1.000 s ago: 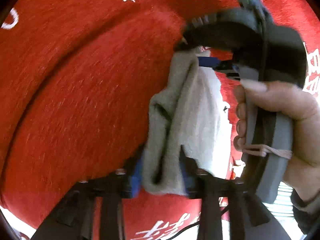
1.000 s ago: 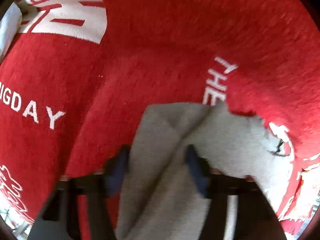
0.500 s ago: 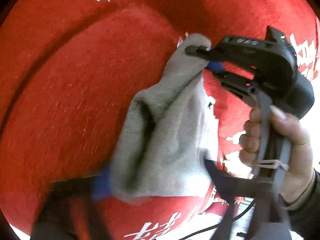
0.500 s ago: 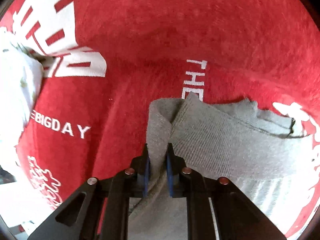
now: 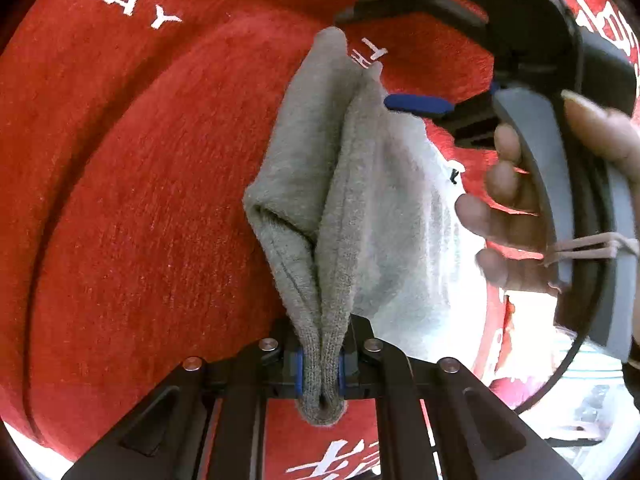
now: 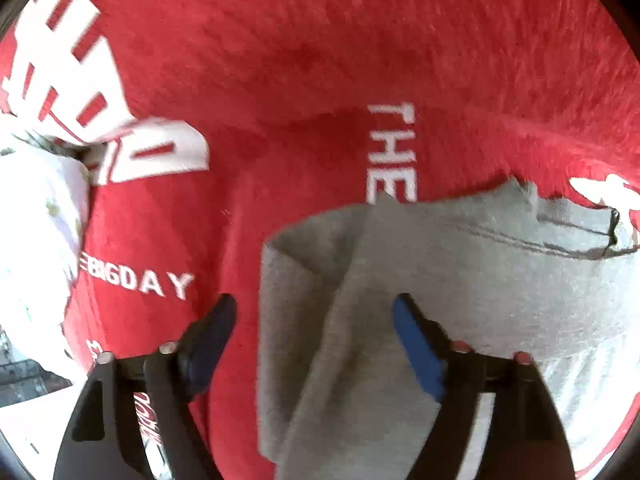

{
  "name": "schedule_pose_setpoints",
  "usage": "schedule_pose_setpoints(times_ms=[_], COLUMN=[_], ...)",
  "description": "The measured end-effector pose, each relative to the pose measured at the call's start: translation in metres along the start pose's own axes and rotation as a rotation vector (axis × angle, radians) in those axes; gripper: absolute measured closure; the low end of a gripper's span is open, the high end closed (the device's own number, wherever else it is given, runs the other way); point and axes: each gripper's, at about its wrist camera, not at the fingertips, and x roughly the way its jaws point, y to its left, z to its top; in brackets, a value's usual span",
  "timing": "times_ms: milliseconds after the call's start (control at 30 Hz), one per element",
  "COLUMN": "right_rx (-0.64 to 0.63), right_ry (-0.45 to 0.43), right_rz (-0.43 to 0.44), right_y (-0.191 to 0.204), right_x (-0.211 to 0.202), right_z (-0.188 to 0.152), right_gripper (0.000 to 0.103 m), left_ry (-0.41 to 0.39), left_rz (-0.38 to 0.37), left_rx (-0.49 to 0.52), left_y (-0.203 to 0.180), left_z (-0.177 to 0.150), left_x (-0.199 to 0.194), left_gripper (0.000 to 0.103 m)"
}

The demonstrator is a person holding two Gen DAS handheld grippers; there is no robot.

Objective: Fold small clothes
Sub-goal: 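Grasp the sweater edge with the right tool beside the left tool, then lift the gripped sweater edge with both tools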

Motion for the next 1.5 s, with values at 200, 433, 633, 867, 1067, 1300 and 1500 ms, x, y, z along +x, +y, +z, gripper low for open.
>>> schedule_pose_setpoints(times_ms=[200, 433, 633, 867, 1067, 1300, 1500], right_rx=[-0.080, -0.199, -0.118, -0.009, 0.006, 0.031, 0.057], right_ry=[0.080, 0.100, 0.063, 0.016, -0.004, -0.029, -0.050], right_rz=[-0.199, -0.398, -0.153, 0.042, 0.120, 0.168, 0.198], right_y=[0.024, 0.042, 0.005, -0.032, -0.045, -0.067, -0.088], right_x=[0.035, 0.048, 0.009, -0.023, -0.048, -0.076, -0.091], right_z=[0.001, 0.005, 0.007, 0.004, 0.001, -0.001, -0.007], right_gripper=[0.018, 0.079, 0.083, 0.083, 0.083, 0.083, 0.083], left_ry=[-0.006, -0.019, -0.025, -0.051, -0.054, -0.068, -0.094], left_rz=[0.008, 0.023, 0.043, 0.075, 0.112, 0.198, 0.295], left_rx=[-0.011, 0.002, 0.091, 0.112, 0.160, 0.192, 0.211], left_y=[-0.009, -0.009, -0.044, -0.067, -0.092, -0.125, -0.146], left_z=[-0.003, -0.008, -0.014, -0.025, -0.032, -0.035, -0.044], left_x=[-0.005, -0.018, -0.023, -0.034, -0.041, -0.038, -0.035], left_gripper=[0.091, 0.091, 0.091, 0.091, 0.091, 0.091, 0.091])
